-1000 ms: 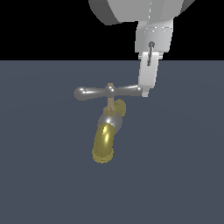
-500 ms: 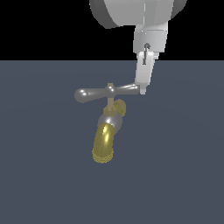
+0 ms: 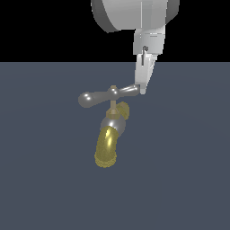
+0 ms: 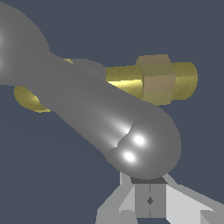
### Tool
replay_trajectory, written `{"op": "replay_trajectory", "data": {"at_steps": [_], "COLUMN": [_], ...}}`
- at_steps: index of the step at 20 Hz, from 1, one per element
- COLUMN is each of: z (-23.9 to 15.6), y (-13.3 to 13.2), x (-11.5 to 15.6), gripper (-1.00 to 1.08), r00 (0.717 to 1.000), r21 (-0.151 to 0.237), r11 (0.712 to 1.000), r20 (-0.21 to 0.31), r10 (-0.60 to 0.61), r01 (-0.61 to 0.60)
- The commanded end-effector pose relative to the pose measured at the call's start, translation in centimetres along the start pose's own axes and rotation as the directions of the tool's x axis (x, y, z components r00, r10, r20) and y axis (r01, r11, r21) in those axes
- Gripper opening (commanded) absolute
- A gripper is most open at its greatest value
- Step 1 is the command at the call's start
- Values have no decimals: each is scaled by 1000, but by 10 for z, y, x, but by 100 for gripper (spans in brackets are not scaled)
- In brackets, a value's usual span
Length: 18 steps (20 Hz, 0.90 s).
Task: Turn on the faucet by rotating a designated handle.
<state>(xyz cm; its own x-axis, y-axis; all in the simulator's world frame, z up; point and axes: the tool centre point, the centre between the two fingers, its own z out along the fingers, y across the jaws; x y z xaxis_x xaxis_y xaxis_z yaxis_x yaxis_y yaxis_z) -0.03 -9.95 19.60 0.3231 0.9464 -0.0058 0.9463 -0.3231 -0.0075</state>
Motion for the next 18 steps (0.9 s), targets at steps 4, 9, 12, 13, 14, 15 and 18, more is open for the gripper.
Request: {"op": "replay_trajectory", "data": {"at_steps": [4,9,12,13,14,15,18], "z": [-2,0,-1,-1,-1,-1,-2], "y": [14,17,19,19,20,20,22], "x": [30,25,46,52,59,66,86], "gripper": [-100,-100,-100,-100,-100,-100,-100], "r00": [1000,1000,1000,1000,1000,1000,1000], "r21": [-7,-3,-4,-4,-5,-5,-6], "r11": [999,1000,1000,1000,1000,1000,1000], "r20": [-6,1,-1,-1,-2,-2,-3], "r10": [-31,-5,-11,-12,-14,-16,-22], "r01": [31,5,11,12,14,16,22]}}
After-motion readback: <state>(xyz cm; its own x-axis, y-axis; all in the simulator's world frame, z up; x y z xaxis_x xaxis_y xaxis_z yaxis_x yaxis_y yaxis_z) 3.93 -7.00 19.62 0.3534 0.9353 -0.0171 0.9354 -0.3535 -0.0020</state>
